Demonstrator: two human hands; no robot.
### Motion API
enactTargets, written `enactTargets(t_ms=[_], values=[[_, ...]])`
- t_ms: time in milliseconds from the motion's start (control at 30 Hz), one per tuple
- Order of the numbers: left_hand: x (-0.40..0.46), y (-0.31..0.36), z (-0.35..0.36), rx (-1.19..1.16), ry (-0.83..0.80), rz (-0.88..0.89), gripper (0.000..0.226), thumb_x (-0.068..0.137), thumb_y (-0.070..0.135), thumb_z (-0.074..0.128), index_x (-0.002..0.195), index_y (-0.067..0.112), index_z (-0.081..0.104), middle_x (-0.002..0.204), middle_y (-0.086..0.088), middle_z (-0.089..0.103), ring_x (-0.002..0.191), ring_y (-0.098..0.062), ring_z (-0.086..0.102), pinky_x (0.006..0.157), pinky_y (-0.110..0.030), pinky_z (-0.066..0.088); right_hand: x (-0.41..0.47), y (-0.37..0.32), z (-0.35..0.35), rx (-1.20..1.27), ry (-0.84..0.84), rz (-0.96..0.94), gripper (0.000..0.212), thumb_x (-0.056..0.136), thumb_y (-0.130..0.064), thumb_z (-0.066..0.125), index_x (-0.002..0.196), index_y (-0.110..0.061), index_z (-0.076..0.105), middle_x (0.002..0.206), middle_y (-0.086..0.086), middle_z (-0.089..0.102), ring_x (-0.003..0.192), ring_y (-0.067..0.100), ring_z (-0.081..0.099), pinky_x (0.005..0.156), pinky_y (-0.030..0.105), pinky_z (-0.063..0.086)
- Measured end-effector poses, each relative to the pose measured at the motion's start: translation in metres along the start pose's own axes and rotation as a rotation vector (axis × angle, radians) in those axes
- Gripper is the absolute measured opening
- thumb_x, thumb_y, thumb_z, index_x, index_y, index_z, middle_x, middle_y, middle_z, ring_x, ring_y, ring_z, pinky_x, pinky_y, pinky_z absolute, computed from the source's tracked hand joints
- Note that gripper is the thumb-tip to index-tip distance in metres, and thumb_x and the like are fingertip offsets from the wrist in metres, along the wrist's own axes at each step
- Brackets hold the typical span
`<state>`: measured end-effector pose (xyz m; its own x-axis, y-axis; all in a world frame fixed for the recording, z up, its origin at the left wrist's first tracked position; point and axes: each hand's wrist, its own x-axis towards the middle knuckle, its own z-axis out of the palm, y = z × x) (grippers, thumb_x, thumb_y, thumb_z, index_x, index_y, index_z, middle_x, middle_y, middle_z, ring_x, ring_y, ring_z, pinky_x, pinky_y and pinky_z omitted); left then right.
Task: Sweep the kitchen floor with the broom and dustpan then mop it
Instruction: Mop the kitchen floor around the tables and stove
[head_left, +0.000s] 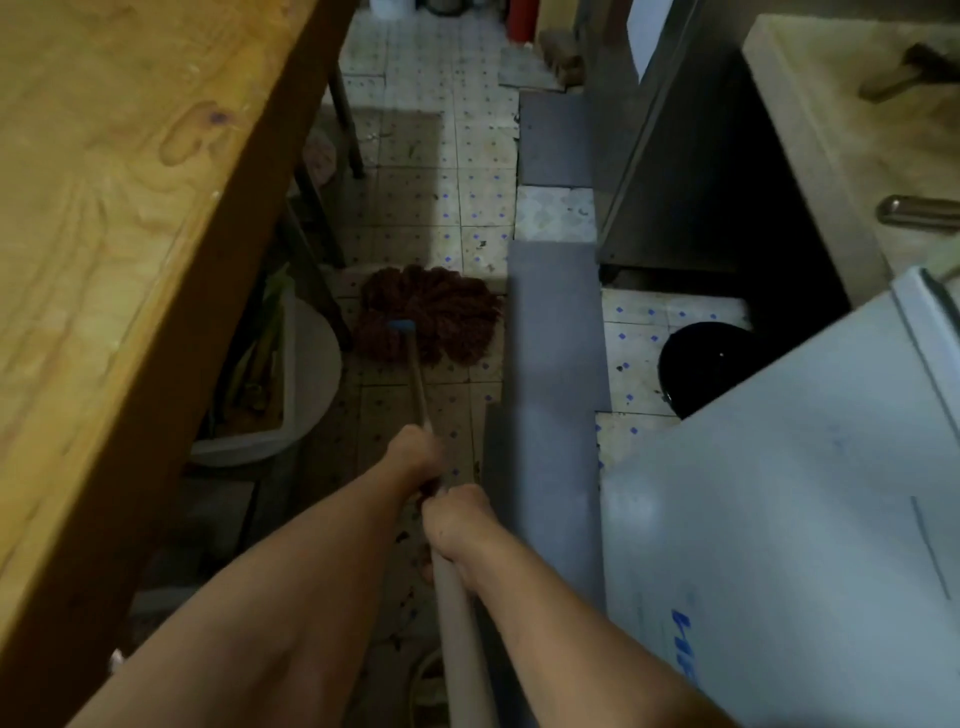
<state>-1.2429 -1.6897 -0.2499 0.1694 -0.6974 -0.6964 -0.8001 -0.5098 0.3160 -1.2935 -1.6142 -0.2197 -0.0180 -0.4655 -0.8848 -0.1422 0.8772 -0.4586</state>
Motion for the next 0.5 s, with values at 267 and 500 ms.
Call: enactTargets(t_ms=[267,500], values=[[-0.107,-0.057,0.058,0.103,-0.023,-0.062,0.049,0.098,0.017,0.046,0.142,0.001,0.034,0.139,-0.019,0.046,0.126,-0.03,0.047,0.101,-0.032,0.042,-0.086,0.098,-0.003,-0.068,-0.002,0.06,0.041,0.097,-0.02,0.048,0.137,-0.011,0.039,0.088,0.011,0.056,0.058,0.018,0.053,0.043,0.024,0.047],[-0.206,-0.106,0.104,0.135,-0.023,-0.091,0.054,0.097,0.012,0.045,0.145,-0.003,0.025,0.136,-0.017,0.05,0.122,-0.028,0.051,0.094,-0.031,0.044,-0.184,0.176,-0.006,-0.117,-0.087,0.093,0.016,0.099,-0.024,0.044,0.089,-0.016,0.054,0.075,0.006,0.052,0.055,0.013,0.05,0.039,0.019,0.042]])
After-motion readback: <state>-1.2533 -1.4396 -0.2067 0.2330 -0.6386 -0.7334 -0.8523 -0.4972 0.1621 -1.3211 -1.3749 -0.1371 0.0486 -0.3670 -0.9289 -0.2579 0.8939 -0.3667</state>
